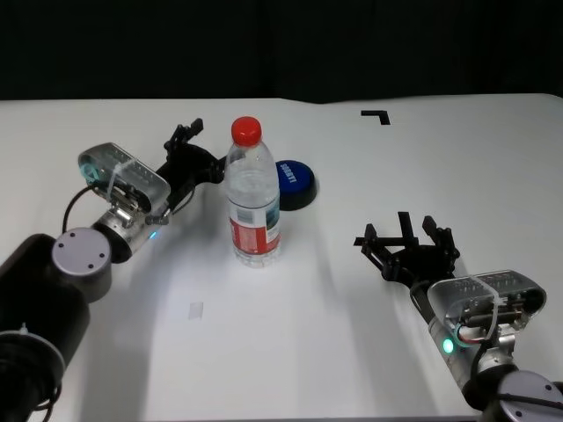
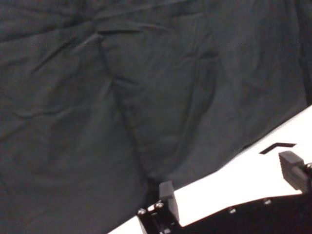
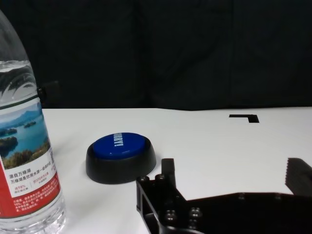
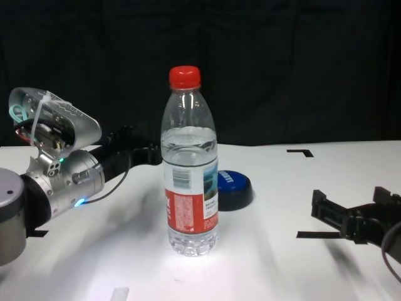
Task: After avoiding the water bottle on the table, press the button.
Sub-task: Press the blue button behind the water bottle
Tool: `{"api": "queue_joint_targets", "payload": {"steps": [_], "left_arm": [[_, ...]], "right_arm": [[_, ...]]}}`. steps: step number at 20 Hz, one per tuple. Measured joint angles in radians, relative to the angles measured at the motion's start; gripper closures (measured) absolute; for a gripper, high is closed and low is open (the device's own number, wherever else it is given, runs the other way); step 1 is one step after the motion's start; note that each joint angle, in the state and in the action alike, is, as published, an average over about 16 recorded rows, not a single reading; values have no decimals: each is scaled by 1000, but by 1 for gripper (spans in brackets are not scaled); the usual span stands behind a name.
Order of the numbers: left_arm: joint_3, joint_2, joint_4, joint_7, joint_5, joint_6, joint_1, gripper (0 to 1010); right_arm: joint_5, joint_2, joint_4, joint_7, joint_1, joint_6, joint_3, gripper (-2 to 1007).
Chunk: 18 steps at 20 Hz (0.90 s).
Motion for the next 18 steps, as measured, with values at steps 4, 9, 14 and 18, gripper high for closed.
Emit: {"api": "queue_joint_targets", "payload": {"steps": [4, 9, 14, 18], "left_arm": [[-5, 5, -7, 13, 5, 1, 2, 7], [-15, 15, -30, 29, 10, 9, 13, 7], [-27, 28, -76, 42, 11, 28, 39, 7], [-38, 39, -121, 53, 10, 49, 67, 7]], "right_arm": [[0, 0, 0, 0, 0, 0, 0, 2], [0, 0, 0, 0, 0, 0, 0, 2], [0, 0, 0, 0, 0, 0, 0, 3], [0, 0, 0, 0, 0, 0, 0, 3]]}}
